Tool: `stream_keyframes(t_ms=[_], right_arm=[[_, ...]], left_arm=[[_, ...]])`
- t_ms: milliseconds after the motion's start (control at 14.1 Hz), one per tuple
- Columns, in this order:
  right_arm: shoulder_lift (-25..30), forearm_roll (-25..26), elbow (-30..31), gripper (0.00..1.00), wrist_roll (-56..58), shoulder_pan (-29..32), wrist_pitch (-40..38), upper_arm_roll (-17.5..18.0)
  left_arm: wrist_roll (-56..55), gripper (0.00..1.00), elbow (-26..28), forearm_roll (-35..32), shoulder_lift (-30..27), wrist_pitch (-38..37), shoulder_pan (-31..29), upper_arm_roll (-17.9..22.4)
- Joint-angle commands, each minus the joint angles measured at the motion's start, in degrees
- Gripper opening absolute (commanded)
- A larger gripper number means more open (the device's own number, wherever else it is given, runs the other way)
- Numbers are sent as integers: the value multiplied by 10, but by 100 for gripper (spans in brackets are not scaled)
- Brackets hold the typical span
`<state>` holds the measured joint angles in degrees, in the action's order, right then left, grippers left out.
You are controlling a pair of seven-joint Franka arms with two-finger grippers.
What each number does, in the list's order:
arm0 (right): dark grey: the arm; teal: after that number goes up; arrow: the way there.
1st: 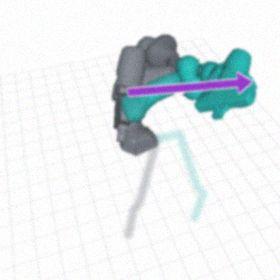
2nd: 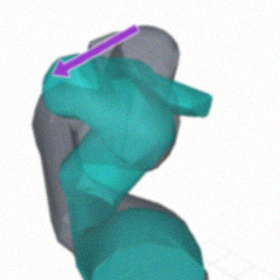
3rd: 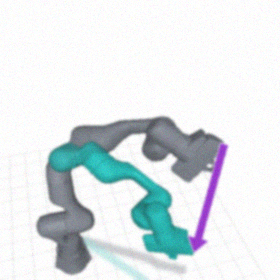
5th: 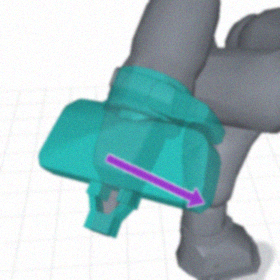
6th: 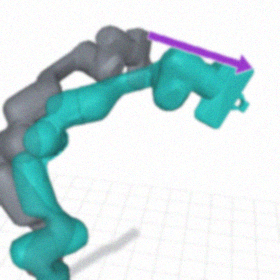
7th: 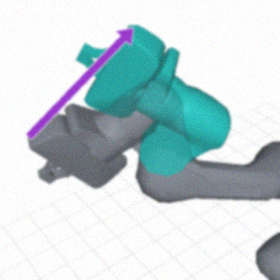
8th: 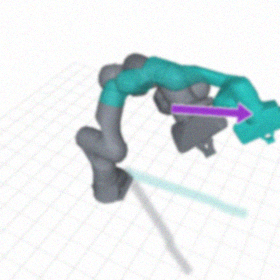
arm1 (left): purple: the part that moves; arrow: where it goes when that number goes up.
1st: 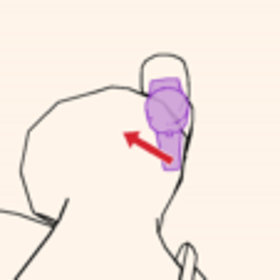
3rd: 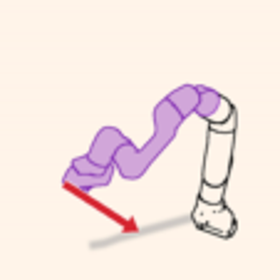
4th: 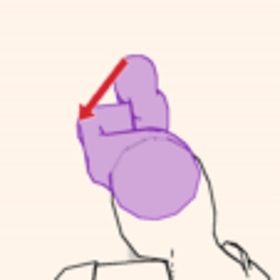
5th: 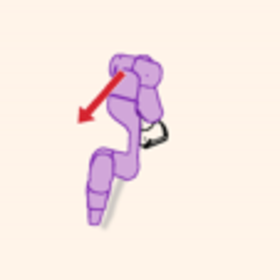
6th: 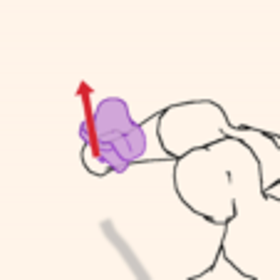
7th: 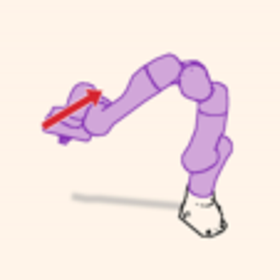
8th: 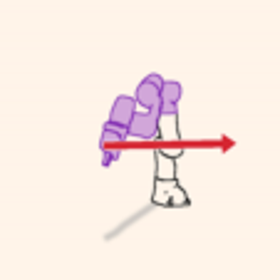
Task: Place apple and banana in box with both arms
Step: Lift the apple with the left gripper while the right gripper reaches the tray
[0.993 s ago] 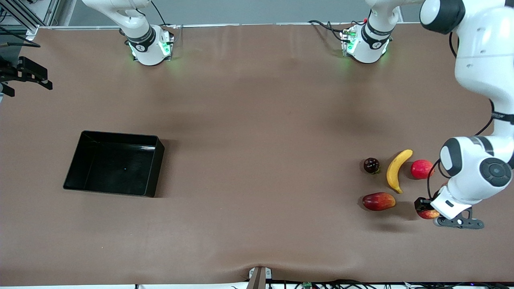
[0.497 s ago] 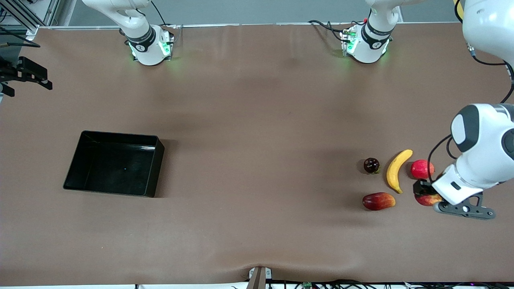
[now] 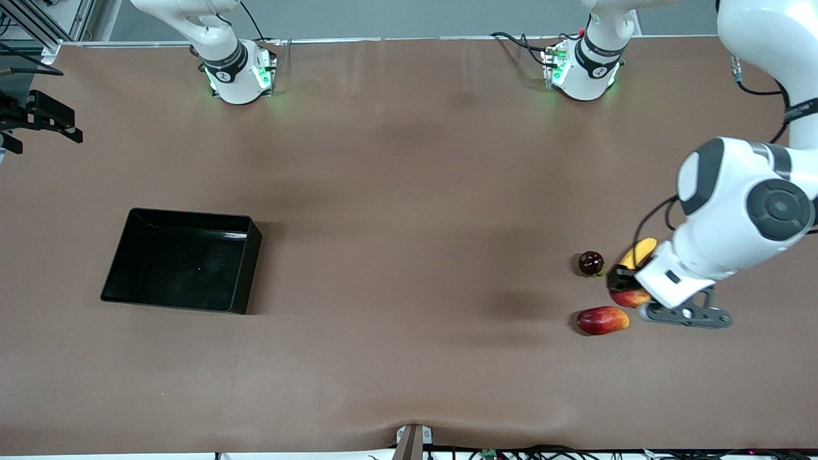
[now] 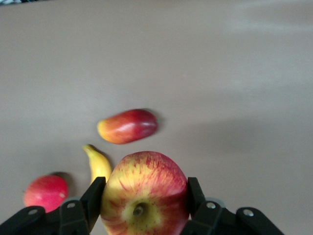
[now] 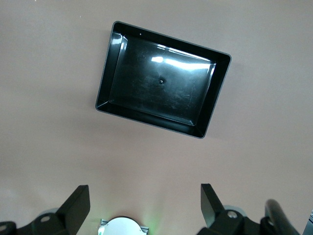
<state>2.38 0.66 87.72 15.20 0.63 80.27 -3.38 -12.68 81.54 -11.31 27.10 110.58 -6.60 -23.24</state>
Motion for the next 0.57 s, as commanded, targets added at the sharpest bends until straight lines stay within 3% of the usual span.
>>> stream_keyframes(t_ms=[0,497], right_arm=[[-30,13,-5,100,-1,22,15,2],[-104,14,-11,100,26,39,76,2]], left_arm=[[-72,0,17,6,-21,-12,-5,-40],[-194,0,18,5,-30,-32,-5,-109]])
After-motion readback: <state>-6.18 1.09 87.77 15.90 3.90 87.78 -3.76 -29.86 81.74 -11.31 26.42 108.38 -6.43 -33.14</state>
